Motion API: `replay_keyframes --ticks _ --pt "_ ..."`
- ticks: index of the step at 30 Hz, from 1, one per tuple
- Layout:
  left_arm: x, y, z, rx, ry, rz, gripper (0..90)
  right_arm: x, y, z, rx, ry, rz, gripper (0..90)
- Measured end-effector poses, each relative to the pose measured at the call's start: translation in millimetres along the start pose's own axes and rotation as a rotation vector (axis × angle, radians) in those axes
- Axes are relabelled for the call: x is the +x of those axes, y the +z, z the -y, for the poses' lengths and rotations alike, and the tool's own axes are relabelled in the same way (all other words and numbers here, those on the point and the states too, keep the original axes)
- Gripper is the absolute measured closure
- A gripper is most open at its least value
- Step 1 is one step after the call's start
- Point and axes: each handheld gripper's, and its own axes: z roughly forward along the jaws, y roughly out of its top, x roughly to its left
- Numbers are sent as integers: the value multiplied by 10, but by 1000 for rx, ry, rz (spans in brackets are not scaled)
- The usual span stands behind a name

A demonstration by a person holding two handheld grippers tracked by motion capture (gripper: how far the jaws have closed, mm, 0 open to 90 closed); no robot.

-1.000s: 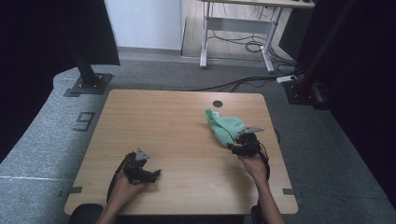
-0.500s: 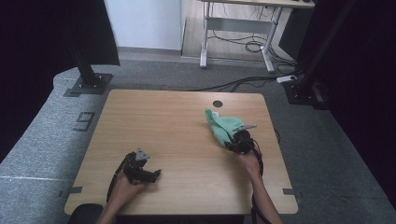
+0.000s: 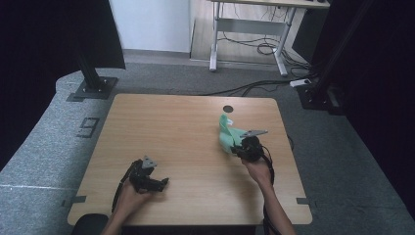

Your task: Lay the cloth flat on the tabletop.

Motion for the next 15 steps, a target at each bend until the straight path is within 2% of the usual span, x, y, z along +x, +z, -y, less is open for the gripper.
replay_keyframes --ticks 3,4,7,10,11,12,14,15 --pt "0 0 0 0 0 0 0 151 -59 -128 -4 -40 -22 831" --pt "0 0 0 0 0 0 0 151 -59 -128 -4 -40 -22 831" --pt "1 -1 0 1 1 0 0 286 -104 -231 -7 -71 -40 830" --pt "0 0 1 -1 0 0 0 411 -153 -339 -19 -99 -67 830" --pt "-1 1 1 -2 0 -1 0 490 -183 -414 -29 -119 -81 828" --pt "-1 1 1 -2 0 -1 0 490 -183 -414 -29 -119 -81 828" --pt "-1 1 1 -1 0 -1 0 608 -211 -544 -51 -137 -114 825" --pt "-1 1 1 -1 0 -1 0 608 -211 -544 -51 -137 -114 825"
